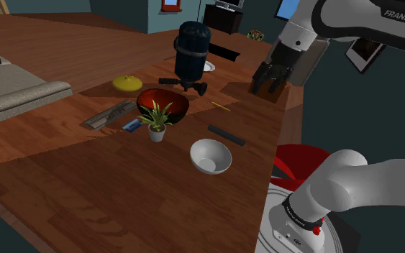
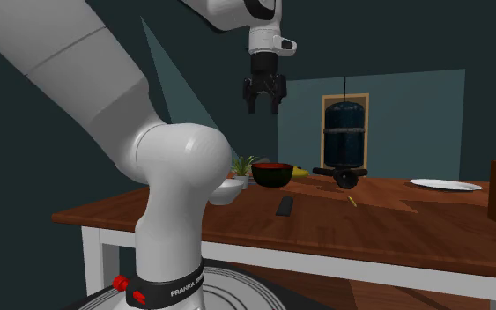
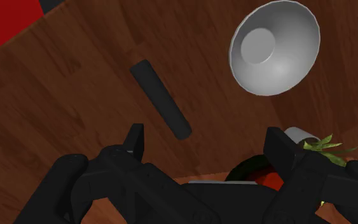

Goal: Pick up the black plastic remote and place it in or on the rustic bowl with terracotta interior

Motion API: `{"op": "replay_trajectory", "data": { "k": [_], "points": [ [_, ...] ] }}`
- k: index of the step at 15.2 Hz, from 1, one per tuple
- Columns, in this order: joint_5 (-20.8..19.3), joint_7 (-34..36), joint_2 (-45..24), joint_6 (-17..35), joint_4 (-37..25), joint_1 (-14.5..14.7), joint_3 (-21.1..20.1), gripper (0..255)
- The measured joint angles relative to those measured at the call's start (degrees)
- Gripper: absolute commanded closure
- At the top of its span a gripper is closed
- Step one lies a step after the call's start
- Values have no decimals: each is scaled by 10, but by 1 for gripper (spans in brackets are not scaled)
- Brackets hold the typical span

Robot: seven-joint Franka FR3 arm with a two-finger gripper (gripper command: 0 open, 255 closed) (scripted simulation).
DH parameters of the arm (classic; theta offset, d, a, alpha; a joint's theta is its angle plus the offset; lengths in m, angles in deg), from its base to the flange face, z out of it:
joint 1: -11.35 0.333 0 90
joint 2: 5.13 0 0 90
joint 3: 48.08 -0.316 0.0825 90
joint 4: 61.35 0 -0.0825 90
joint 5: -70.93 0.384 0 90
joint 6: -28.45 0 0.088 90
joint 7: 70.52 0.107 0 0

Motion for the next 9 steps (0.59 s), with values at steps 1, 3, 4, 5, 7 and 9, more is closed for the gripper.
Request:
{"op": "replay_trajectory", "data": {
  "k": [1, 3, 4, 5, 7, 9],
  "points": [
    [0, 0, 0, 0, 0, 0, 0, 0],
    [-6, -15, -8, 21, 16, 3, 1, 0],
    [-11, -28, -16, 35, 24, 5, 4, 0],
    [-15, -39, -23, 51, 35, 8, 4, 0],
    [-24, -61, -44, 88, 56, 13, 4, 0],
    [-33, -82, -67, 128, 76, 19, 4, 0]
  ]
}}
